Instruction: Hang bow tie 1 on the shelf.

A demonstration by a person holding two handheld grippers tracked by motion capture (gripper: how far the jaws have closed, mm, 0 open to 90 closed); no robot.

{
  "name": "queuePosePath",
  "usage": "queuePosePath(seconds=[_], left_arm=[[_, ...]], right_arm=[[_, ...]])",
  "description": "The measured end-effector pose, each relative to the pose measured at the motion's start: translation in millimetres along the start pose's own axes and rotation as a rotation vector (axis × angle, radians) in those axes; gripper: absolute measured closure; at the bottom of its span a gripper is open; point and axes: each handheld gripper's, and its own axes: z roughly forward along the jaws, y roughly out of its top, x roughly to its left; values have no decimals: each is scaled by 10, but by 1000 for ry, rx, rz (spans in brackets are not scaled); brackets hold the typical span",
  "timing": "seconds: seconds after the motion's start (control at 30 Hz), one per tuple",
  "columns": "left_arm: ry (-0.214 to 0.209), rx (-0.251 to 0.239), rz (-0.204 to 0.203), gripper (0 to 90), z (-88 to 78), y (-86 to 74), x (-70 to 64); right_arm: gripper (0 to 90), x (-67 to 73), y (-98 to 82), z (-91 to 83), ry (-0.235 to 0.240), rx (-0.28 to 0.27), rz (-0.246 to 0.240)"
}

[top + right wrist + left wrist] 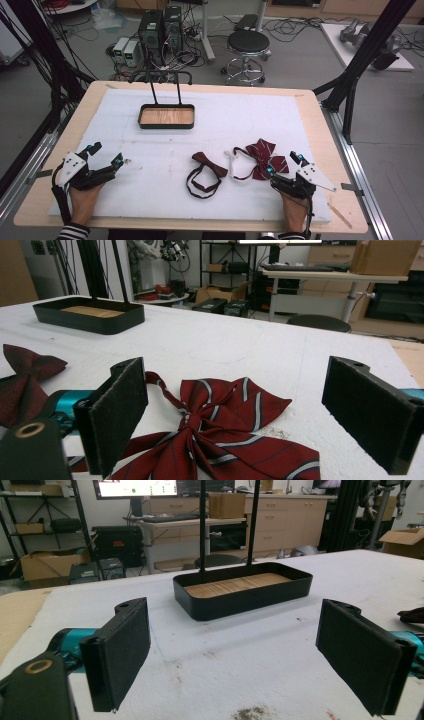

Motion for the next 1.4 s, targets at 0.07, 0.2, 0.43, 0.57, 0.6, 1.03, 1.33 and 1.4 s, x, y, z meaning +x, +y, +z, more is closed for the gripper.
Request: queuePosePath(seconds=[0.07, 0.2, 0.43, 0.57, 0.6, 1.03, 1.33, 1.4], left_arm=[[0, -2, 5, 147, -3, -1, -3], [1, -7, 13, 147, -6, -2, -13], [1, -6, 11, 147, -5, -2, -11], [2, -6, 8, 148, -5, -2, -10], [2, -5, 8, 148, -7, -2, -8], [2, -7, 10, 148, -10, -2, -10], [3, -9, 12, 148, -11, -3, -12], [4, -9, 13, 148, -10, -4, -13]], right_arm=[[102, -6, 2, 2, 0, 4, 13], [103, -31, 10, 0, 0, 6, 46], [103, -19, 153, 34, 1, 99, 9], [102, 25, 269, 90, 0, 170, -29], [102, 39, 295, 103, 5, 181, -36], [102, 105, 521, 318, 53, 406, -84], [103, 115, 560, 459, 116, 521, -98], [103, 115, 571, 489, 119, 538, -93]])
